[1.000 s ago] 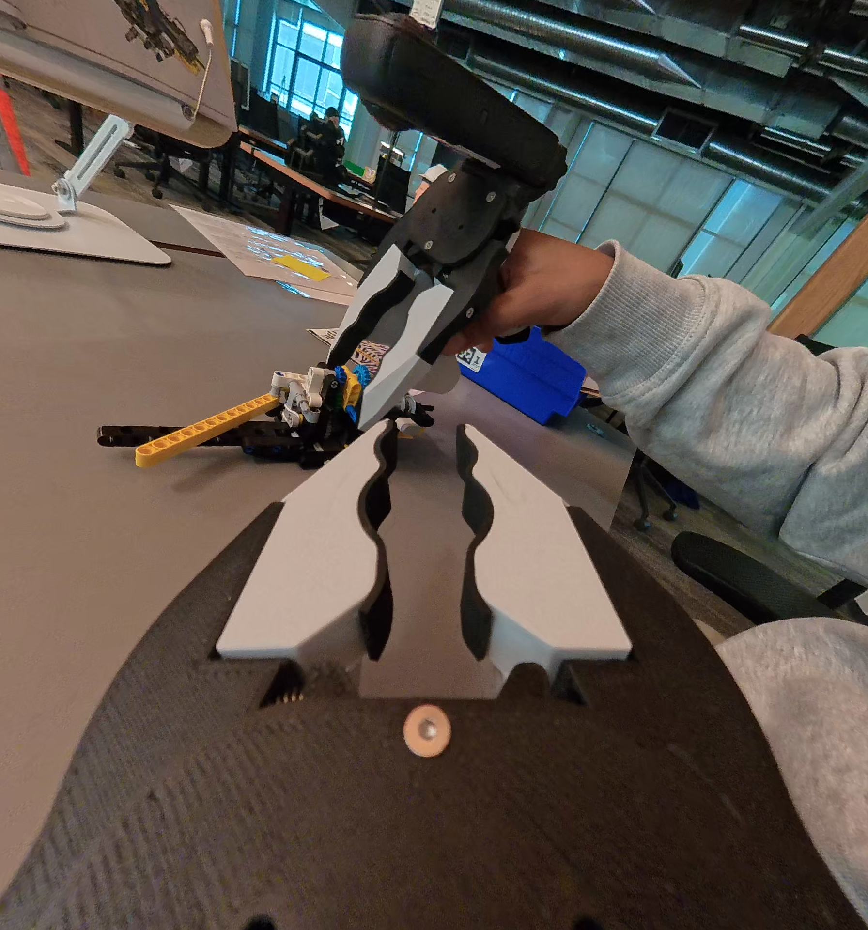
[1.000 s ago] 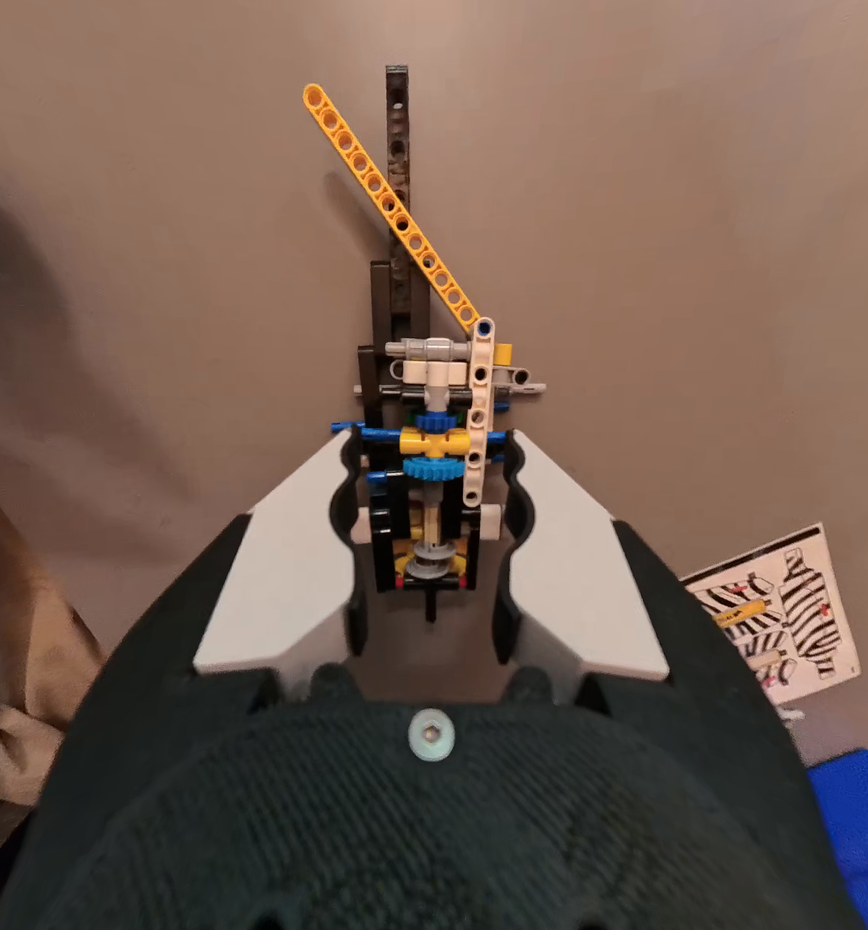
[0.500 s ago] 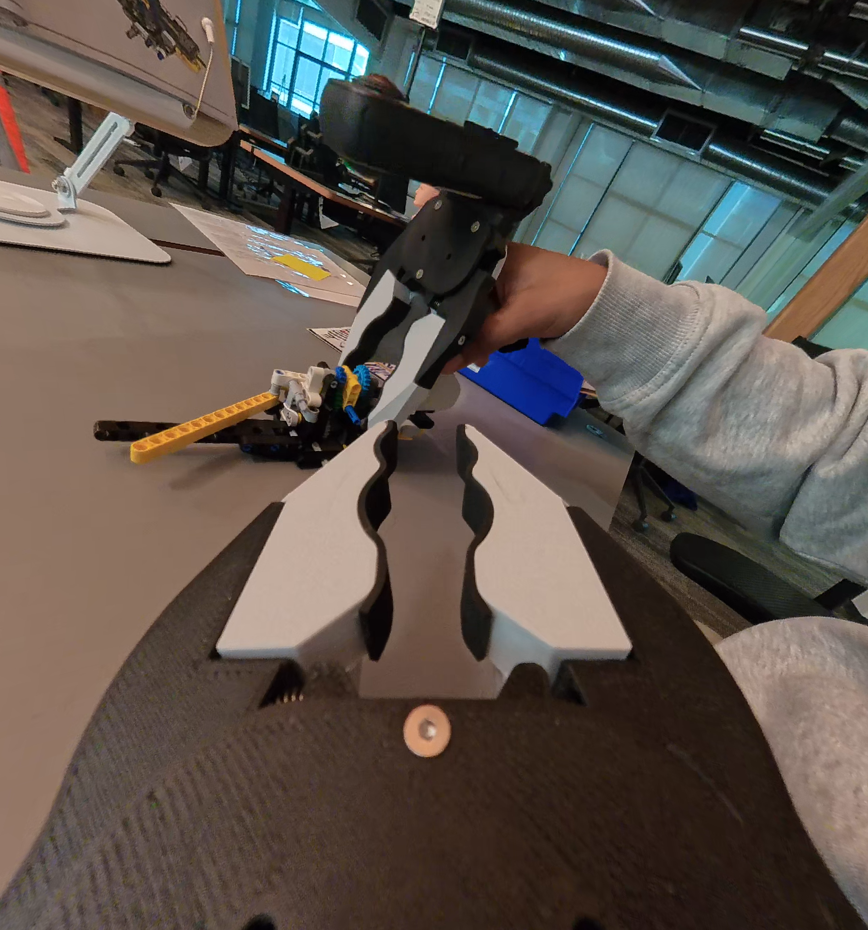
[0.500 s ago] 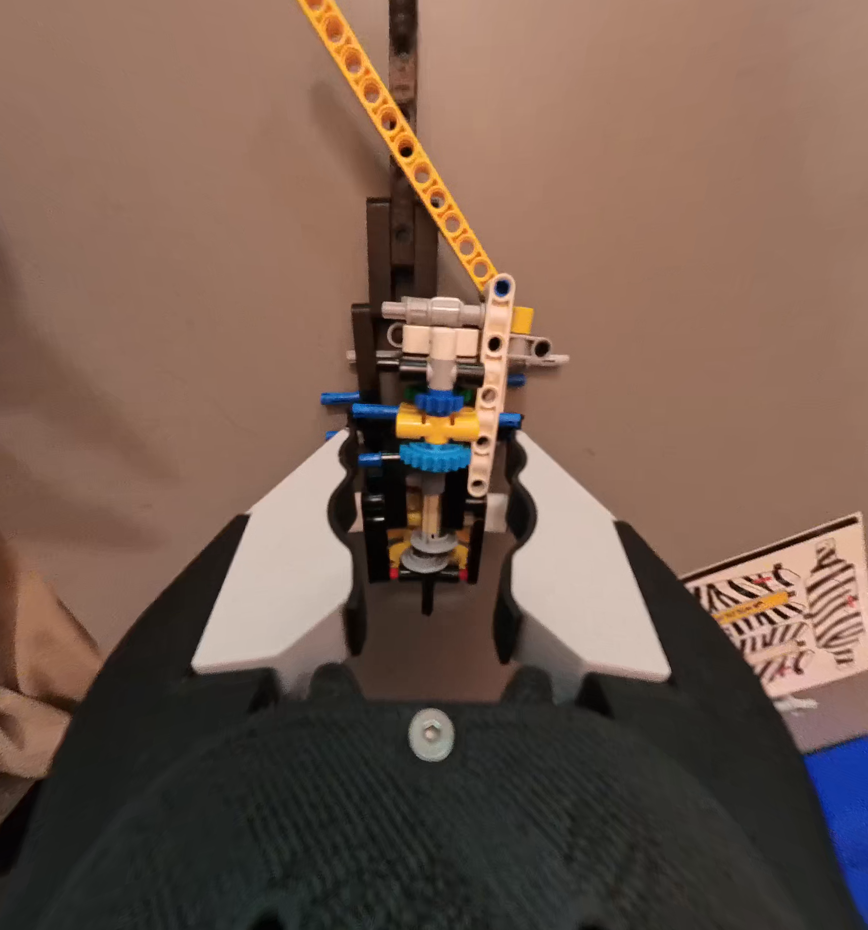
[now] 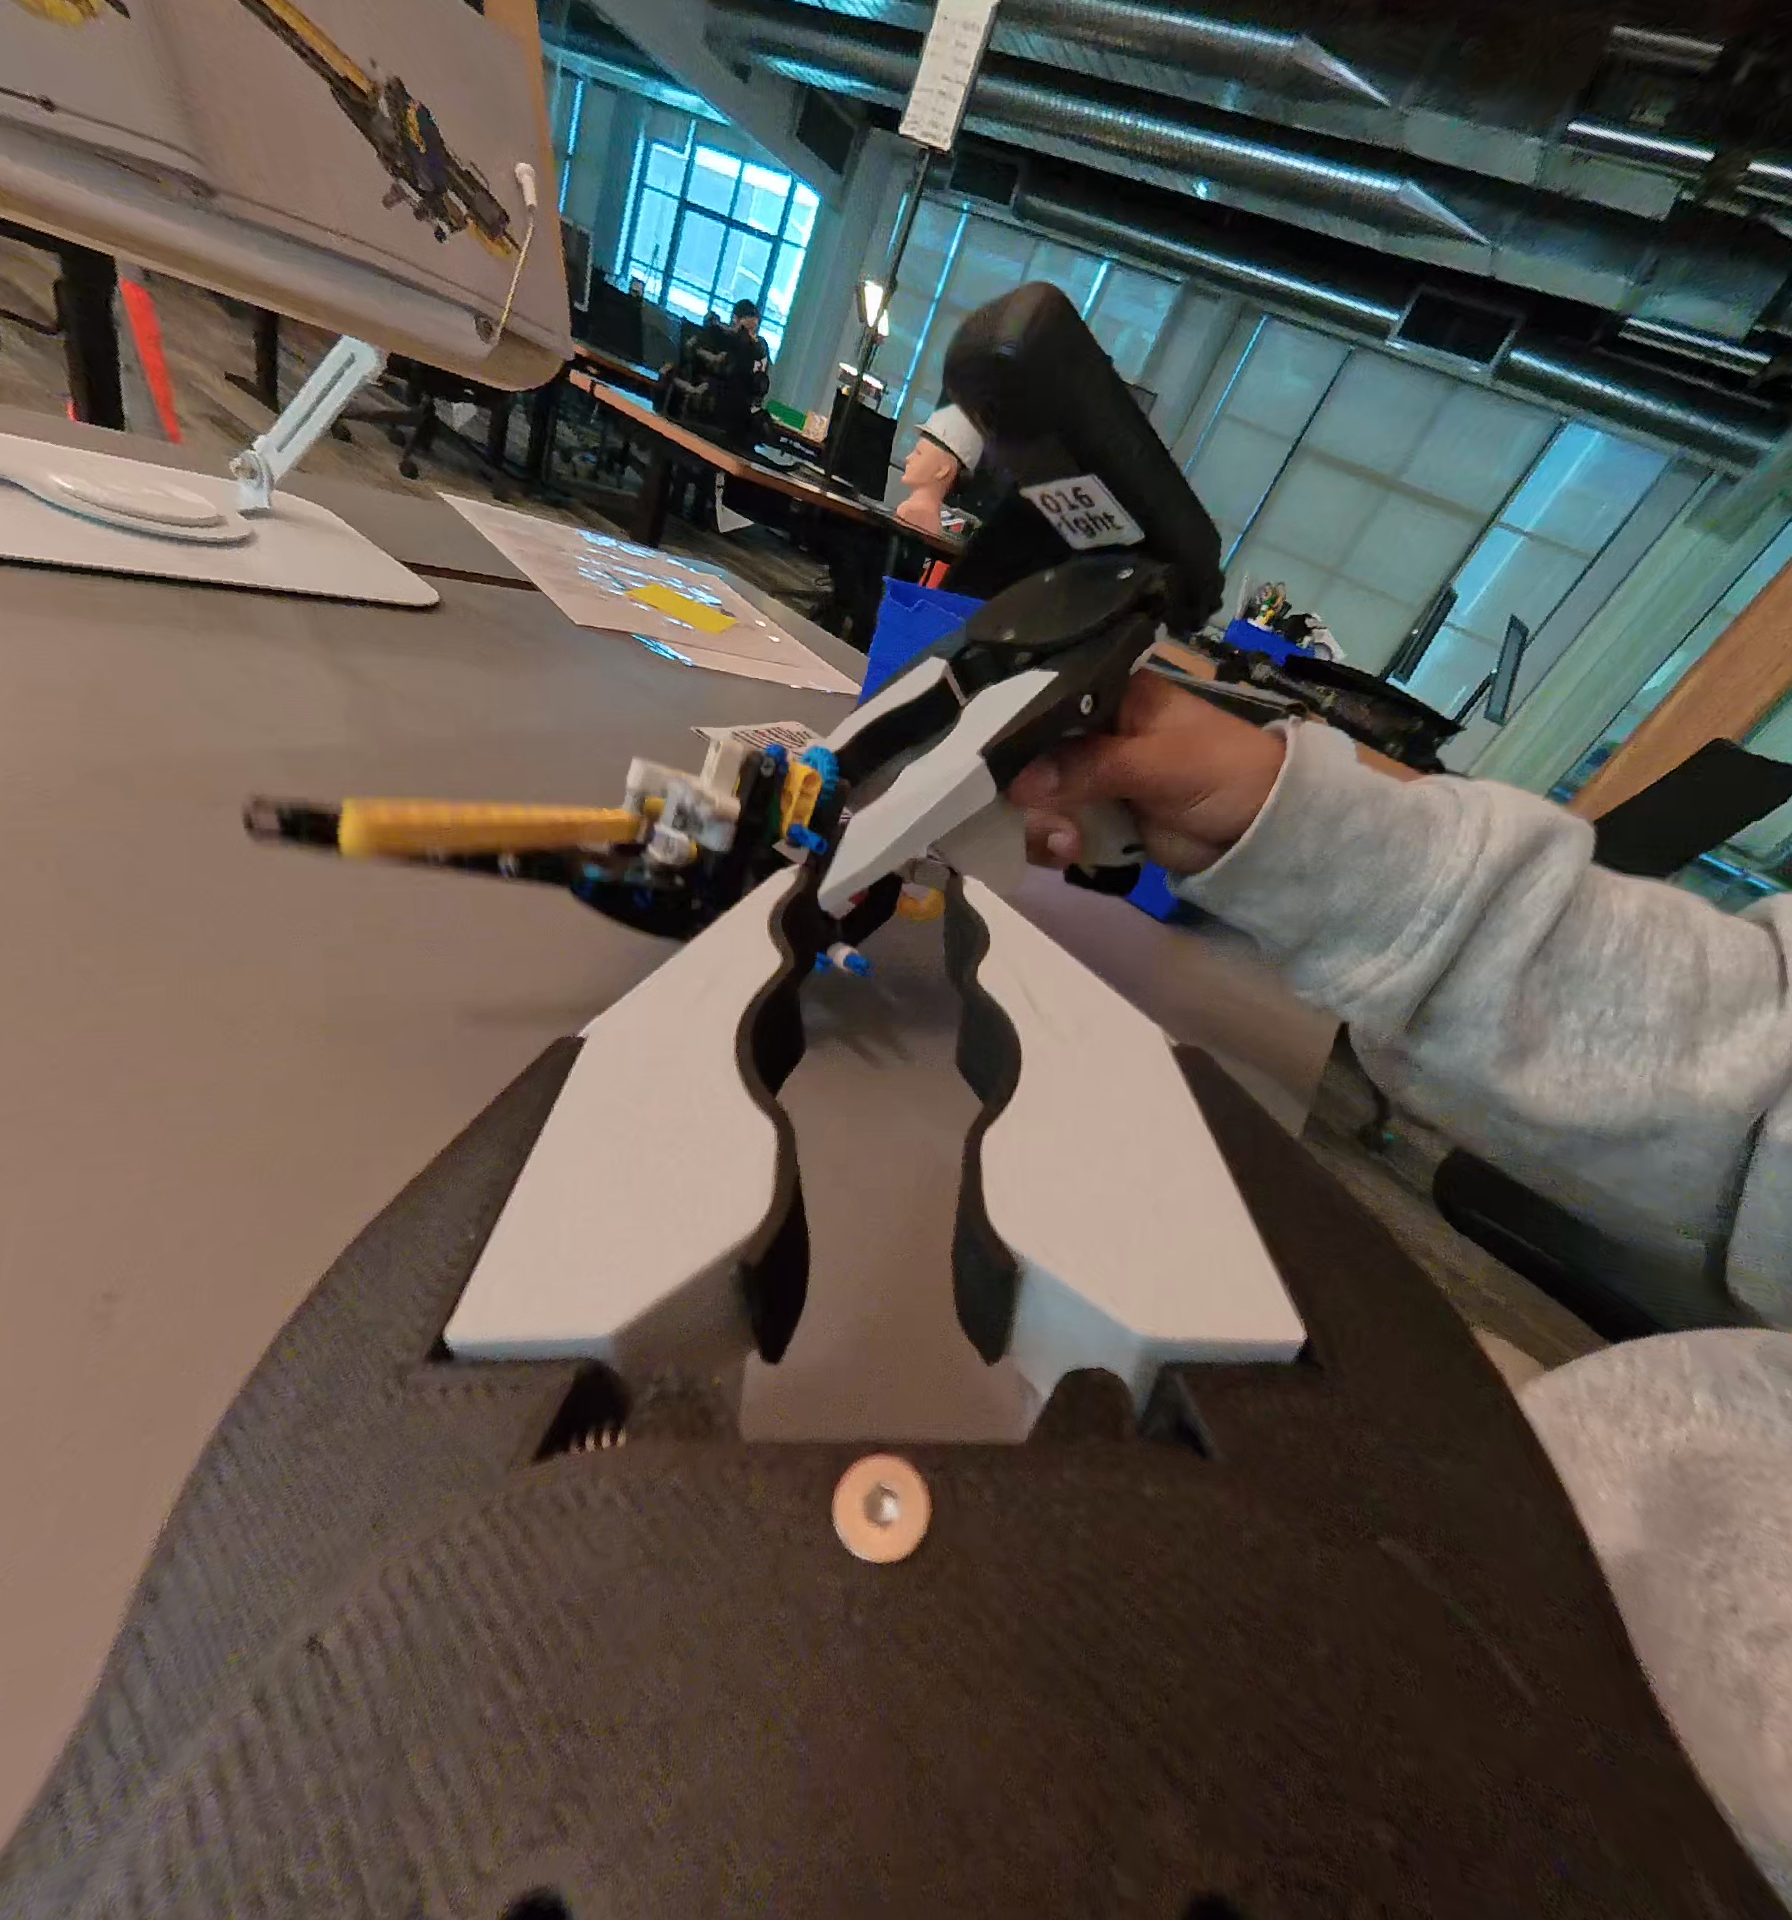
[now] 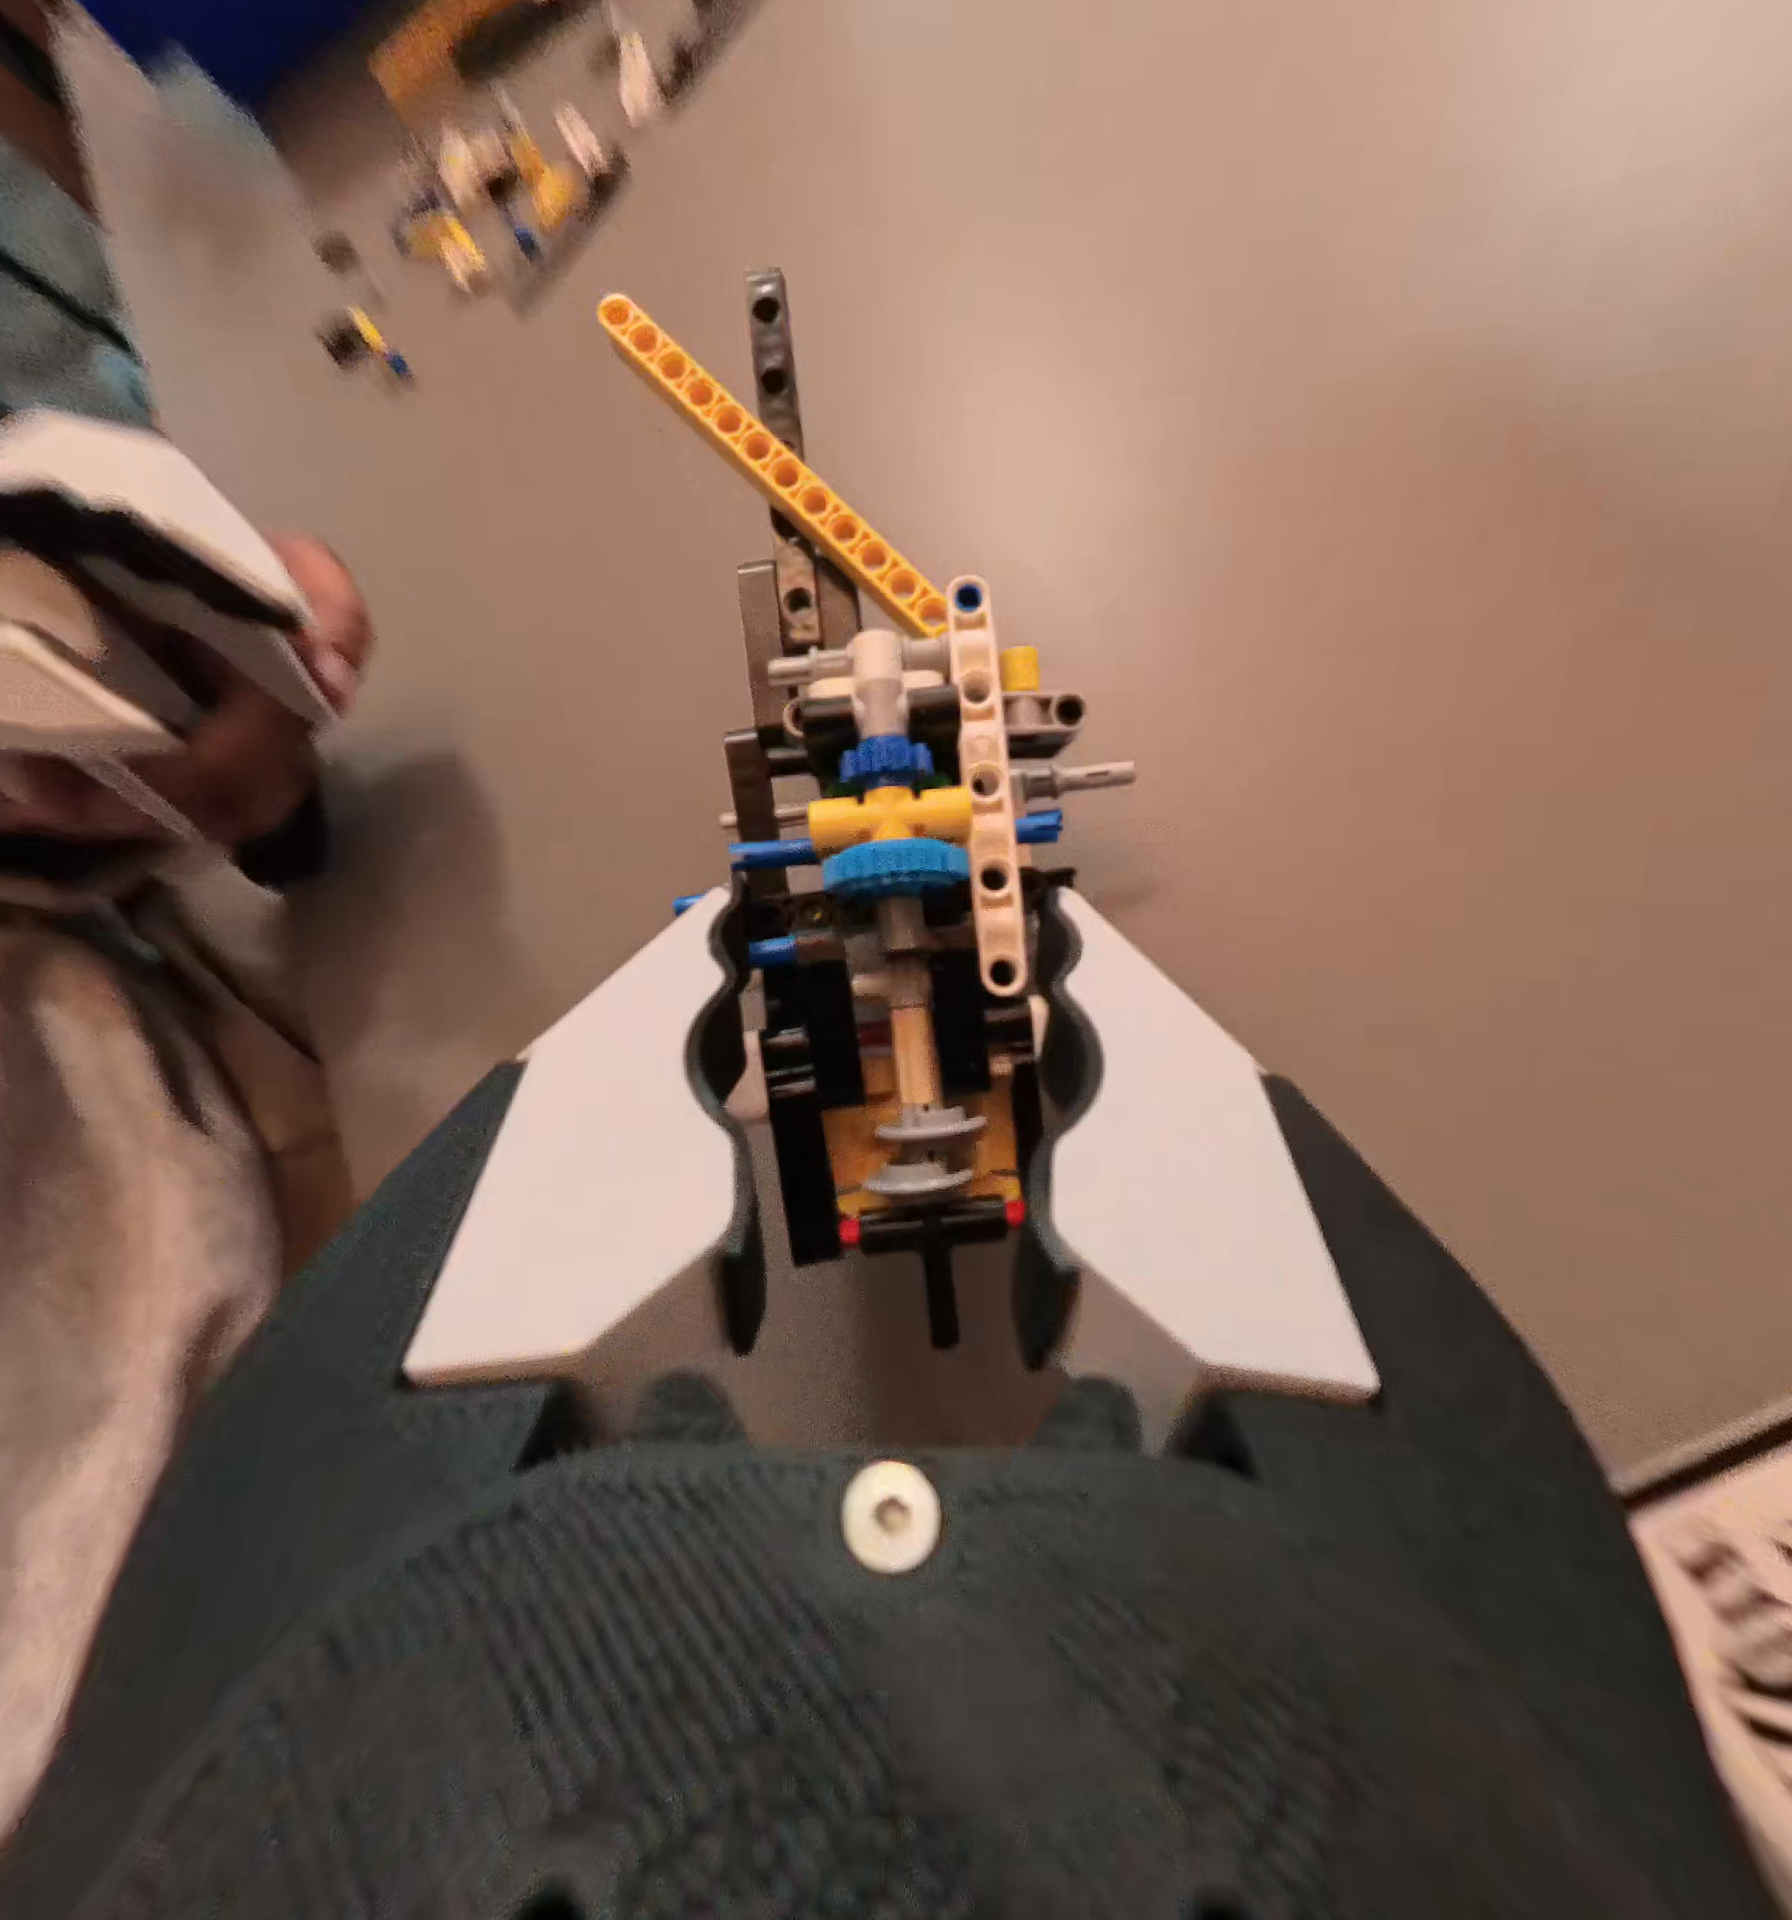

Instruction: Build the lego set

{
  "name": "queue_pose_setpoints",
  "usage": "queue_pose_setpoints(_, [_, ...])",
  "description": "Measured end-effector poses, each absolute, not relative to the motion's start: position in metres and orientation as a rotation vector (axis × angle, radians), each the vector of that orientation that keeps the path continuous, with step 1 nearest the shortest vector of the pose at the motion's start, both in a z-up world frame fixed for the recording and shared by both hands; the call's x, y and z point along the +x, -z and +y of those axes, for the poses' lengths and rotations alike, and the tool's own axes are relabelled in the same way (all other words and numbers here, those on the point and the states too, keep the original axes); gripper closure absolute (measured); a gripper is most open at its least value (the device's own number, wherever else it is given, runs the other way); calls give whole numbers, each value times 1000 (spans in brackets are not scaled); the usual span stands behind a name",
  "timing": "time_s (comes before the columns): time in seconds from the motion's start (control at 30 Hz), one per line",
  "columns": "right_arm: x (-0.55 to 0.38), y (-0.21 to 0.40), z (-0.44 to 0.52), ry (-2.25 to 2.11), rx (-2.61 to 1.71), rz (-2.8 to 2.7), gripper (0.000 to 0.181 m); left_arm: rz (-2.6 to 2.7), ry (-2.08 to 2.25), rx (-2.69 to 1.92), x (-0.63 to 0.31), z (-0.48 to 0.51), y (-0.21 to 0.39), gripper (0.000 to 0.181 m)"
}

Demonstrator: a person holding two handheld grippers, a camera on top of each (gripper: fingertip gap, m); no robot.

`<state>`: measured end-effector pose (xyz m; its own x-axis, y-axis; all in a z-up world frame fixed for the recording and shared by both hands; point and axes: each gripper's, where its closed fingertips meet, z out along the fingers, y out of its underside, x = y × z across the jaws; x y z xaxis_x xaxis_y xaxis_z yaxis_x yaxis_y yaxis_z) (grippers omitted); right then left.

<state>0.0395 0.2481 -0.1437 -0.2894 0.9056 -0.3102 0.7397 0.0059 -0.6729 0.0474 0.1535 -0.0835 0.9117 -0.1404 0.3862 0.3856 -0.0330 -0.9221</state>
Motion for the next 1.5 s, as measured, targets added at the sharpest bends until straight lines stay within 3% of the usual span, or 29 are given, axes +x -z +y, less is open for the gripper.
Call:
queue_pose_setpoints(0.13, [35,97,233,-1707,-1675,-1715,127,-184,440,-1533,51,153,80,157])
queue_pose_setpoints(0.37, [63,7,206,-2649,-1200,-1079,129,-110,523,-1418,67,147,59,143])
queue_pose_setpoints(0.87, [85,2,148,-2920,-728,-1017,129,-18,540,-1197,87,124,18,104])
queue_pose_setpoints(1.5, [76,14,137,-3064,-690,-954,129,-31,332,-1195,81,123,16,112])
